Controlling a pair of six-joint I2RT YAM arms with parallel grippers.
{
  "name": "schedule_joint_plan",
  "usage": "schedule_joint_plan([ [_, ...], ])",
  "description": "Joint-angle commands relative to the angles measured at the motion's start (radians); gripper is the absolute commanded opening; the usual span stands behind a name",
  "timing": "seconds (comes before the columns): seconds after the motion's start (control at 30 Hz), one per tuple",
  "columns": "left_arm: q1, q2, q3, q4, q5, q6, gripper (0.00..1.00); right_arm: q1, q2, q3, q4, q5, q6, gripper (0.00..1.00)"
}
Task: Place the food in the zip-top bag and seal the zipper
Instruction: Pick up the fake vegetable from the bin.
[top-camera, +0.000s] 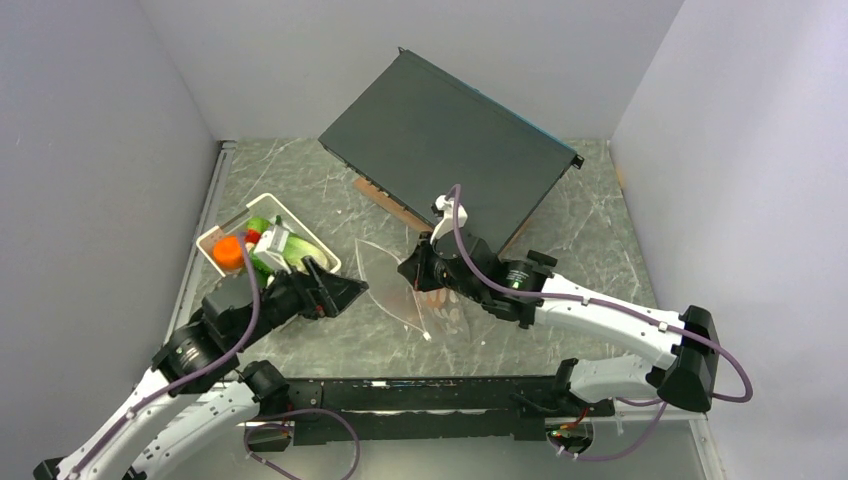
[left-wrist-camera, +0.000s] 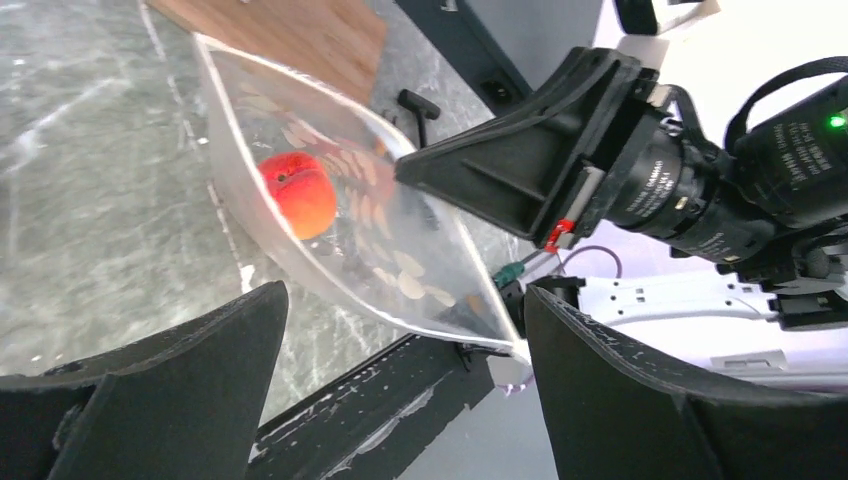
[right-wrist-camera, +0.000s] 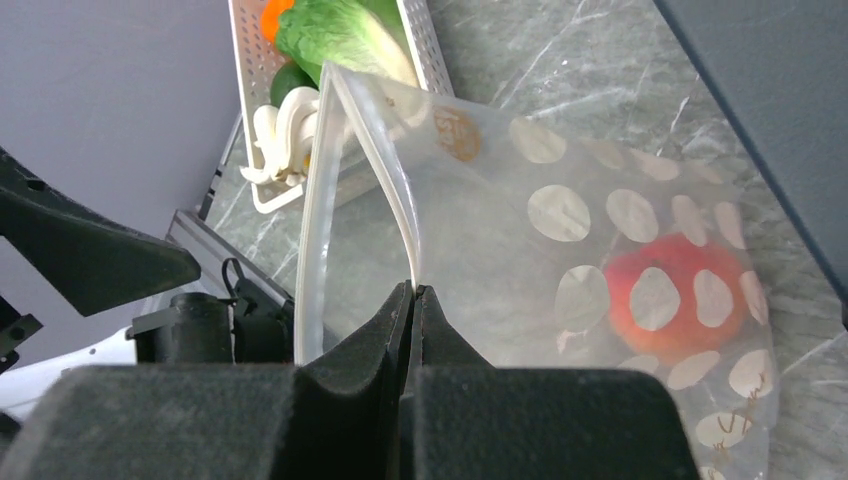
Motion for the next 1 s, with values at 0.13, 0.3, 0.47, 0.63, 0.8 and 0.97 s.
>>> schedule_joint_plan([
  [0.13,-0.002,-0.039,0.015,-0.232,-0.224,0.015,1.00,-0.008,-0.049,-0.009,0.099,-0.089,-0.058,0.00],
  [0.3,0.000,0.124,0.188,-0.435,-0.441,0.115,1.00,-0.008,-0.064,-0.008,0.079,-0.110,-0.106,0.00],
  [0.47,0.219,0.253,0.275,-0.384,-0.463,0.285,1.00,-0.008,-0.078,-0.010,0.059,-0.103,-0.126,0.00],
  [0.63,0.630,0.448,0.331,-0.303,-0.151,0.431,1.00,-0.009,-0.096,-0.009,0.042,-0.088,-0.135,0.00],
  [0.8,0.822,0.700,0.397,-0.266,-0.047,0.398,1.00,-0.008,-0.101,-0.007,0.027,-0.076,-0.140,0.00],
  [0.97,0.855,0.904,0.439,-0.275,0.003,0.303,1.00,-0.009,-0.098,0.002,0.015,-0.068,-0.142,0.00],
])
